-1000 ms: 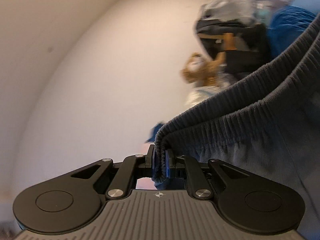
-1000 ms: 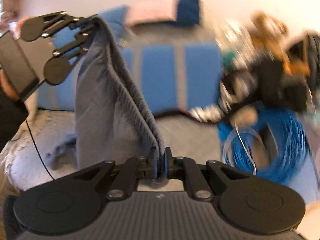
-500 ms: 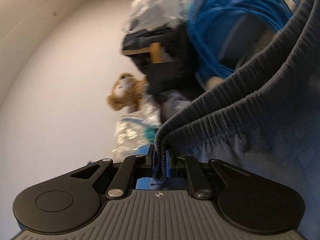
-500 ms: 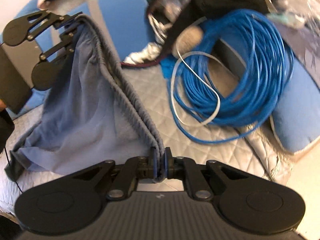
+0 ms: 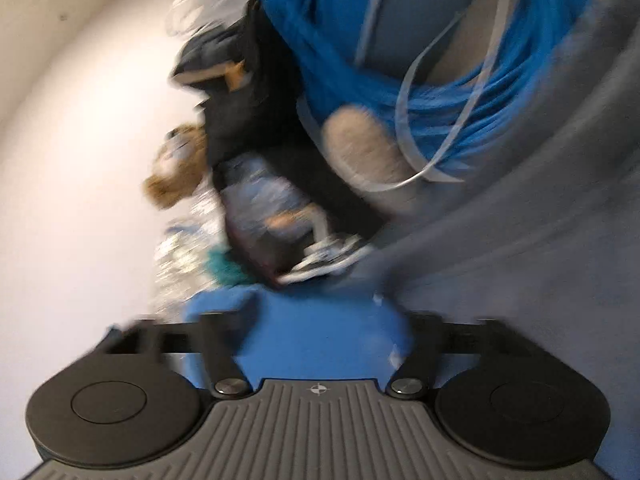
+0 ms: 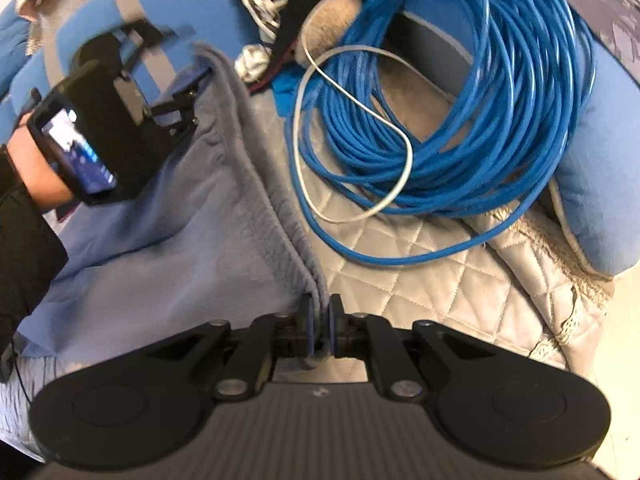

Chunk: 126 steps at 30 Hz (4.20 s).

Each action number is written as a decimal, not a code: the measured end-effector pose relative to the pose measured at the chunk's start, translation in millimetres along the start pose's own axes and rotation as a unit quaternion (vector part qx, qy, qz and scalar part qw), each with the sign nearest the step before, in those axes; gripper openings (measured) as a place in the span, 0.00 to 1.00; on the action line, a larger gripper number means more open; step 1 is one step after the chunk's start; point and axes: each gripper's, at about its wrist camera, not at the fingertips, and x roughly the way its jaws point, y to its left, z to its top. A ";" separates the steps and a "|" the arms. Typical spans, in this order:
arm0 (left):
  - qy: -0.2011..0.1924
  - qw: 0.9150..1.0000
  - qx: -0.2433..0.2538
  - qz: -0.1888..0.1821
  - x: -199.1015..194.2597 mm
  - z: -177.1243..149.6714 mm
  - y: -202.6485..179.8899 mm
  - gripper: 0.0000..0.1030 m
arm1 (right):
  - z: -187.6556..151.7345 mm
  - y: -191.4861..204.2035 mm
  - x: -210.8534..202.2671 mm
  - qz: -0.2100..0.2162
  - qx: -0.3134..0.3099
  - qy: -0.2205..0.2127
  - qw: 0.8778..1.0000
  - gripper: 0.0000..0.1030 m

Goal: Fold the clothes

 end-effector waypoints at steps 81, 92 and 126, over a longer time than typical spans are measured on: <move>0.185 0.940 -0.215 -0.191 -339.1 -263.5 -42.5 0.45 | -90.0 72.6 -14.3 -0.223 -0.712 -0.215 0.630 0.07; 0.156 0.951 -0.140 -0.228 -326.4 -260.9 -62.7 0.02 | -91.7 68.6 -11.9 -0.223 -0.710 -0.211 0.634 0.07; 0.124 0.921 -0.178 -0.325 -447.1 -243.0 -32.3 0.05 | -158.7 16.4 21.0 -0.189 -0.726 -0.079 0.656 0.37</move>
